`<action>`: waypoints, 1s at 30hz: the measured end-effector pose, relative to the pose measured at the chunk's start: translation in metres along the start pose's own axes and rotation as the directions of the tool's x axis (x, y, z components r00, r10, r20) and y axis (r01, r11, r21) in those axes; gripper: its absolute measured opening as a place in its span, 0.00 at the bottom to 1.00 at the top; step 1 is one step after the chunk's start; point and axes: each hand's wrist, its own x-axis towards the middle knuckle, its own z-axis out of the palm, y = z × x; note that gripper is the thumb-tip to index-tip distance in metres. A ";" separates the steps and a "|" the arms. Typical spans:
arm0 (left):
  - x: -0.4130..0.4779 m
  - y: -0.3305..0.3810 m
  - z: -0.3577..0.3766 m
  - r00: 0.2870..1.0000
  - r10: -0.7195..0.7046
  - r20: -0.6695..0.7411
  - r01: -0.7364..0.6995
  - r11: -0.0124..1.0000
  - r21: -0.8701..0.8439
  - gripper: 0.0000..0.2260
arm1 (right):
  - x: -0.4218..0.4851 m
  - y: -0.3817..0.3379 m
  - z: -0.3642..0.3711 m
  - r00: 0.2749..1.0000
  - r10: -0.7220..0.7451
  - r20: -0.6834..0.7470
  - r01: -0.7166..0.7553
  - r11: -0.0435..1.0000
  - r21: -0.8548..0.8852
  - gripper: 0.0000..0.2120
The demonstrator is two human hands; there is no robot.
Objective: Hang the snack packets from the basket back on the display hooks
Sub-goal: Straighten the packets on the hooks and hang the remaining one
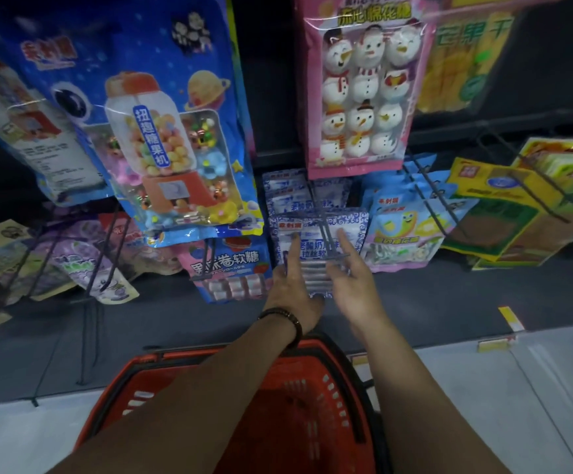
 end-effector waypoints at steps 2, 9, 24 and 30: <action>0.007 0.006 0.002 1.000 -0.023 -0.019 0.024 1.000 0.014 0.55 | 0.011 -0.005 -0.001 1.000 -0.014 0.020 0.014 1.000 -0.008 0.33; 0.030 0.015 0.001 0.997 -0.042 -0.060 0.041 0.999 -0.015 0.55 | 0.029 0.001 0.010 0.999 -0.023 0.034 0.026 0.997 -0.077 0.39; -0.021 0.001 -0.023 0.993 -0.060 0.102 0.049 0.993 0.109 0.33 | -0.020 0.002 0.013 0.998 0.003 0.057 0.020 0.918 -0.396 0.22; -0.082 -0.016 -0.051 0.980 0.044 0.193 -0.086 0.973 0.215 0.15 | -0.071 -0.012 0.017 0.987 -0.014 0.162 0.109 0.800 -0.590 0.22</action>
